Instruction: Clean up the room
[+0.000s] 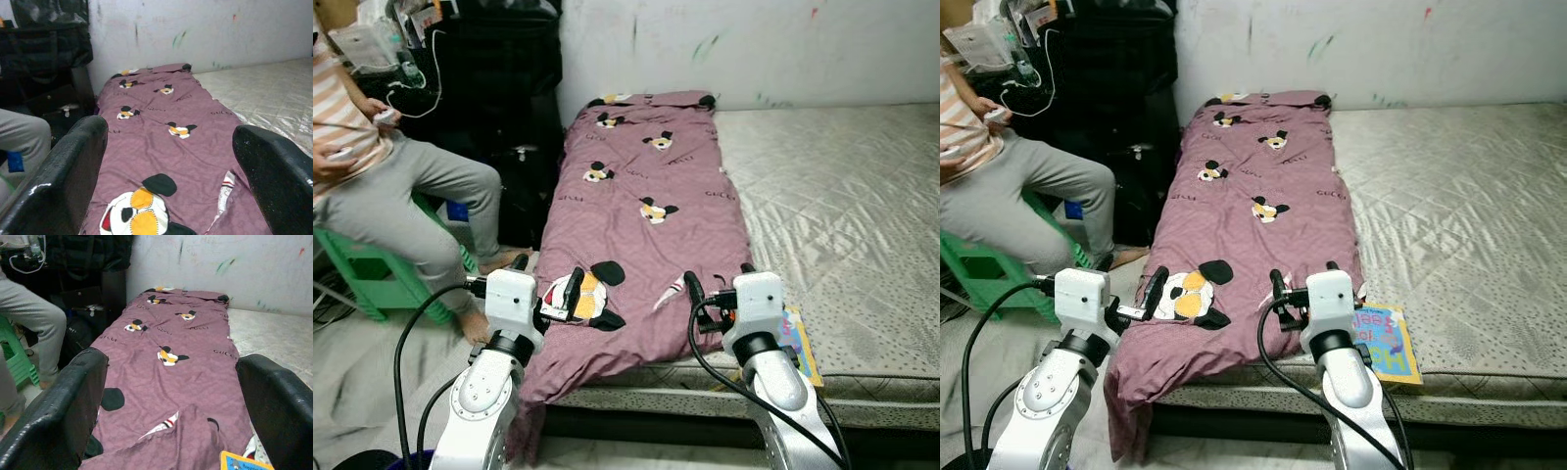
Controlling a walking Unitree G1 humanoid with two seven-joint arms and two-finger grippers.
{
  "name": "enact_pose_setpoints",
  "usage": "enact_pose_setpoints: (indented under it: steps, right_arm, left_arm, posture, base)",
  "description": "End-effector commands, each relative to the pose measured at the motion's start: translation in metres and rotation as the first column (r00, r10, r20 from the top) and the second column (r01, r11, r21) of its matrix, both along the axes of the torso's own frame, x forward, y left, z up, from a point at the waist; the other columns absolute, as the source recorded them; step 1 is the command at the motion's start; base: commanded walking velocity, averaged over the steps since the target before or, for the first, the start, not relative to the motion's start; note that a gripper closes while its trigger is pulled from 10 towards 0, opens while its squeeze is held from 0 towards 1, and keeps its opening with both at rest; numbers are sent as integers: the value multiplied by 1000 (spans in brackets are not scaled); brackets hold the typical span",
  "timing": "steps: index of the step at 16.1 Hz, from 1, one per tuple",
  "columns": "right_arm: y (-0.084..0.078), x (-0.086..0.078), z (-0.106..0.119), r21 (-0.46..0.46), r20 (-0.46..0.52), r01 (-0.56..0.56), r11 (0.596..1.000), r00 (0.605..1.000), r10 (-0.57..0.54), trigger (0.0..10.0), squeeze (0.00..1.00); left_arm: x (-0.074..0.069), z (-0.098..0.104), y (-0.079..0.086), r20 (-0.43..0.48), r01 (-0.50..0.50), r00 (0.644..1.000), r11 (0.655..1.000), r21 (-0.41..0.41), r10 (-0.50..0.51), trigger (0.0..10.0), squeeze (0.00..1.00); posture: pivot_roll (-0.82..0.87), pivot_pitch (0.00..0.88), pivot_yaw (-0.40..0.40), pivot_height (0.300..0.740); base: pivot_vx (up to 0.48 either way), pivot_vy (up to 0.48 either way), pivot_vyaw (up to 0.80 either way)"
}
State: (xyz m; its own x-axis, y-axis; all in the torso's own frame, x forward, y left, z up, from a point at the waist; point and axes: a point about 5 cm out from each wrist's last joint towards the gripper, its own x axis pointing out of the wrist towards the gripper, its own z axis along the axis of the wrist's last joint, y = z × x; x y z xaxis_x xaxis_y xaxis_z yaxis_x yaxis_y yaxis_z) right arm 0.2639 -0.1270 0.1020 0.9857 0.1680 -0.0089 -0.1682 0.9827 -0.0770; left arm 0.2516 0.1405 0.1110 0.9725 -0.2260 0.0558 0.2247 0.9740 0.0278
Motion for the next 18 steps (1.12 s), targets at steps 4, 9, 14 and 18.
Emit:
enact_pose_setpoints:
  steps: [4, 9, 14, 18]
  right_arm:
    - [9, 15, 3, -35, 4, -117, 993, 993, 117, 10000, 0]
    - [34, 22, 6, -59, 12, -210, 976, 977, 211, 10000, 0]
    - [23, 18, 2, -81, 10, -175, 981, 984, 176, 10000, 0]
    - [19, 18, 1, -81, 9, -160, 984, 987, 161, 10000, 0]
  left_arm:
    - [-11, -8, 9, -17, -110, 994, 994, -3, 110, 10000, 0]
    - [-14, -7, 1, 4, -80, 997, 995, -52, 80, 10000, 0]
    - [-11, -7, -6, -9, -27, 1000, 998, -58, 26, 10000, 0]
    - [-13, -8, -12, -15, 30, 999, 998, -55, -31, 10000, 0]
  posture:
    - [18, 0, -33, 740]
    - [14, 0, -53, 740]
    - [-25, 0, -25, 740]
    - [-28, 6, -14, 740]
  base:
    - [0, 0, 0]
    - [0, 0, 0]
    - [198, 0, 0]
    - [250, 0, 0]
